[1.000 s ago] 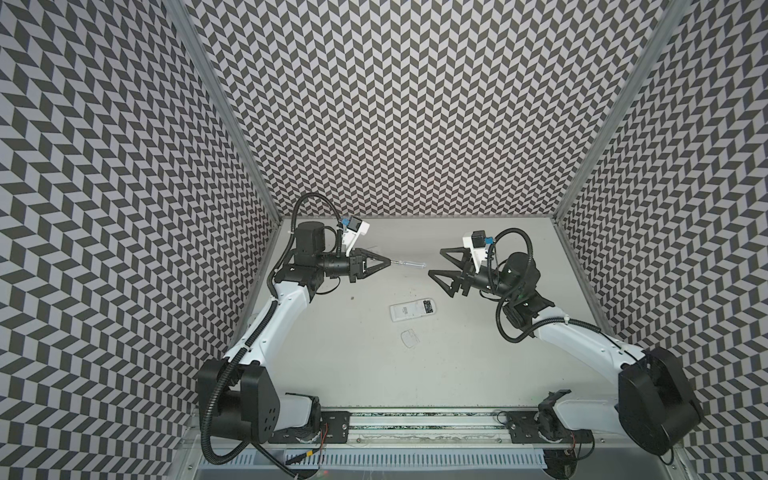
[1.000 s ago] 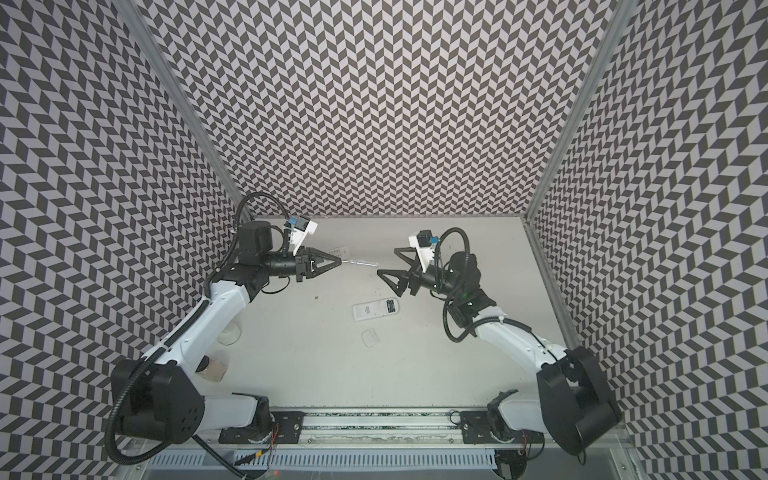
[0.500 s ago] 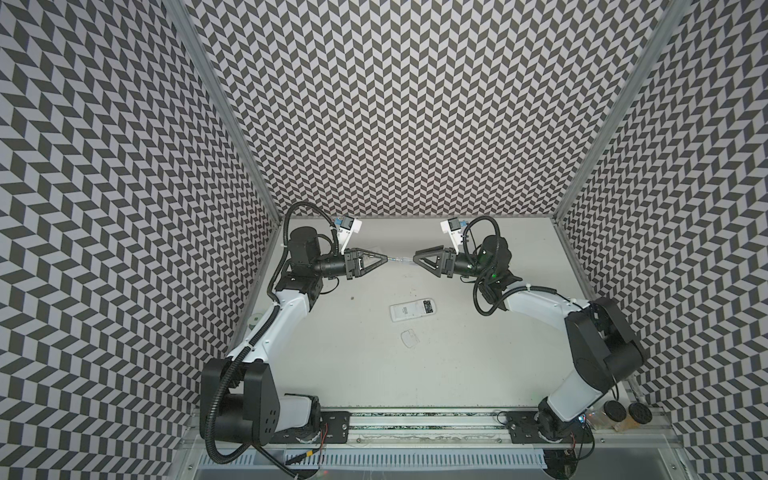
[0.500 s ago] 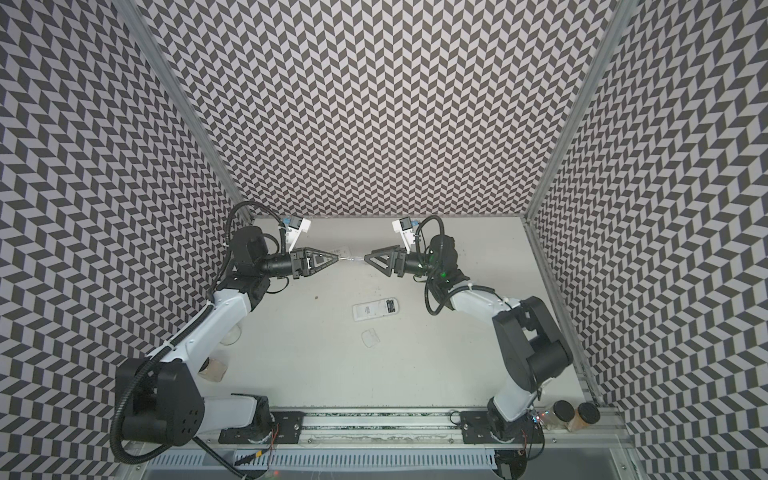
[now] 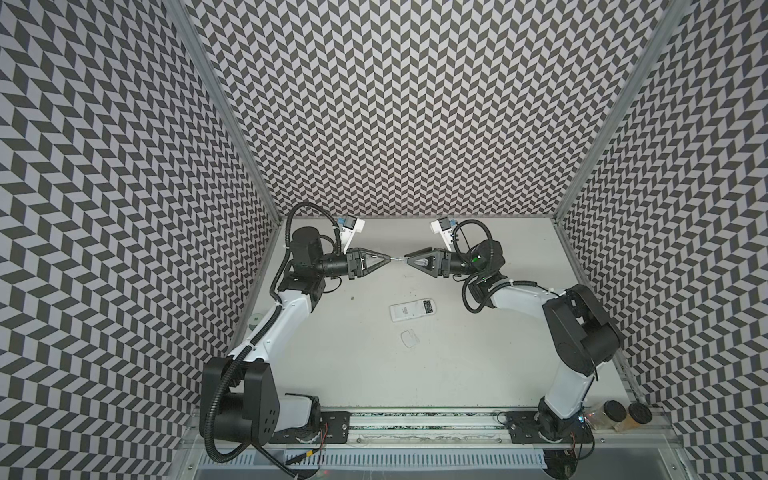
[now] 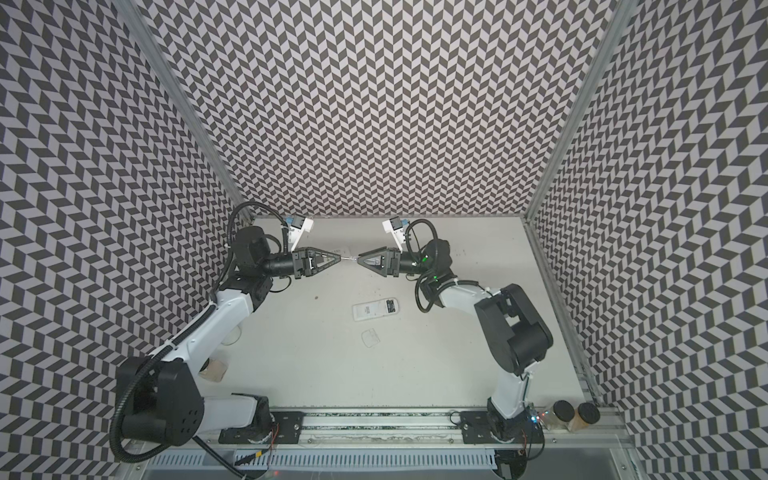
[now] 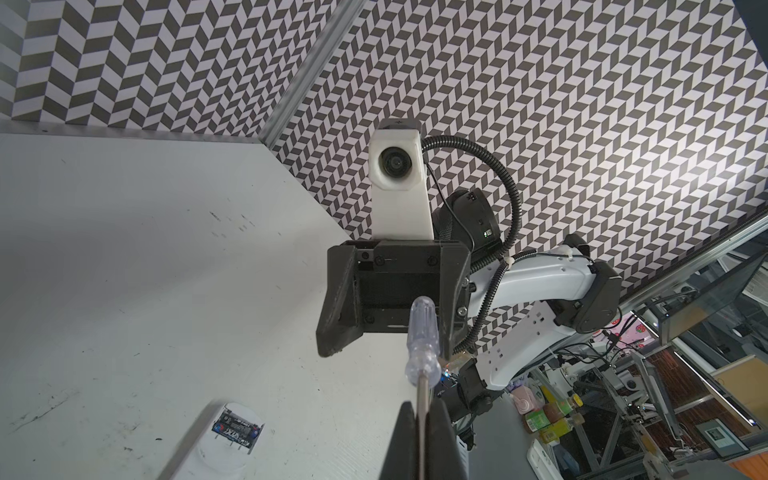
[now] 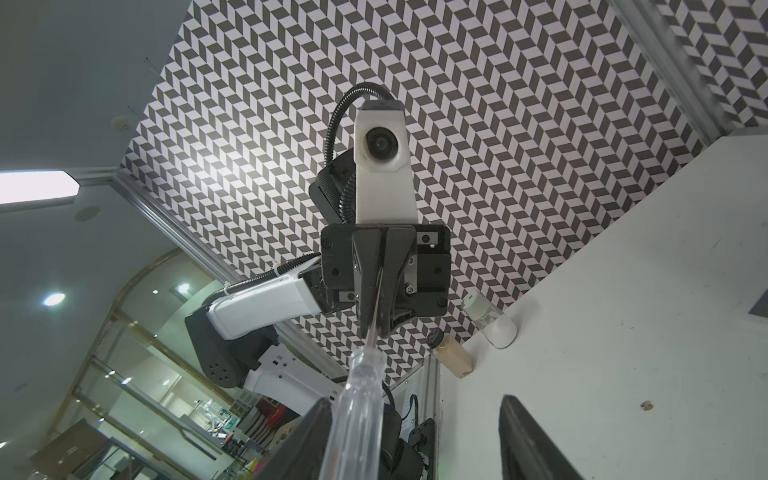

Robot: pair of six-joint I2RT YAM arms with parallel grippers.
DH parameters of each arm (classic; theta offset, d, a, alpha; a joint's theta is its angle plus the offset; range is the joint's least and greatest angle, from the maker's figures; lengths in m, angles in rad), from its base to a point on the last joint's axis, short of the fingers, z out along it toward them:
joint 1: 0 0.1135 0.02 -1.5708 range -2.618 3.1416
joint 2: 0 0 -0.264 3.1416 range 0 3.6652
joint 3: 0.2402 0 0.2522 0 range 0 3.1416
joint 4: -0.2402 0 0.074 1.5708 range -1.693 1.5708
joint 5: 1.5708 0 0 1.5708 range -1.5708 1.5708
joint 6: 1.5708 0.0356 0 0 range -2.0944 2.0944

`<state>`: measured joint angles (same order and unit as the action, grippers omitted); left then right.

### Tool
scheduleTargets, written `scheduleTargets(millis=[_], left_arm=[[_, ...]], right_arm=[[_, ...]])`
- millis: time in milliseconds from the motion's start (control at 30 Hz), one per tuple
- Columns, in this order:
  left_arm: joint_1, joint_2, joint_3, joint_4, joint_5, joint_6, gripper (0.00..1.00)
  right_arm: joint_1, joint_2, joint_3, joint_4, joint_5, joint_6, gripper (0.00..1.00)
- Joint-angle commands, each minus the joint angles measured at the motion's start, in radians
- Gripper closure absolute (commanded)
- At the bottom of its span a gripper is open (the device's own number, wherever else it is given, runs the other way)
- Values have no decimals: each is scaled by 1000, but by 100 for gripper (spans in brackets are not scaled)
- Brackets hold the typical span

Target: Unload the batteries from the remote control

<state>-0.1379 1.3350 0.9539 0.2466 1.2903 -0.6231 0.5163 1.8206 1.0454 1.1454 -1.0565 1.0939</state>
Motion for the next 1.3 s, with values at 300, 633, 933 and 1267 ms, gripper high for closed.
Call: scheduleTargets(millis=[300, 633, 933, 1267], left_arm=[[-15, 12, -9, 5, -19, 31, 100], [-30, 20, 16, -42, -27, 73, 100], [-49, 29, 34, -86, -37, 123, 100], [-41, 13, 33, -177, -80, 251, 76]], right_arm=[[22, 50, 50, 204, -40, 134, 51], [34, 61, 71, 180, -53, 117, 63], [44, 46, 63, 52, -62, 11, 80], [11, -57, 27, -240, -34, -227, 100]])
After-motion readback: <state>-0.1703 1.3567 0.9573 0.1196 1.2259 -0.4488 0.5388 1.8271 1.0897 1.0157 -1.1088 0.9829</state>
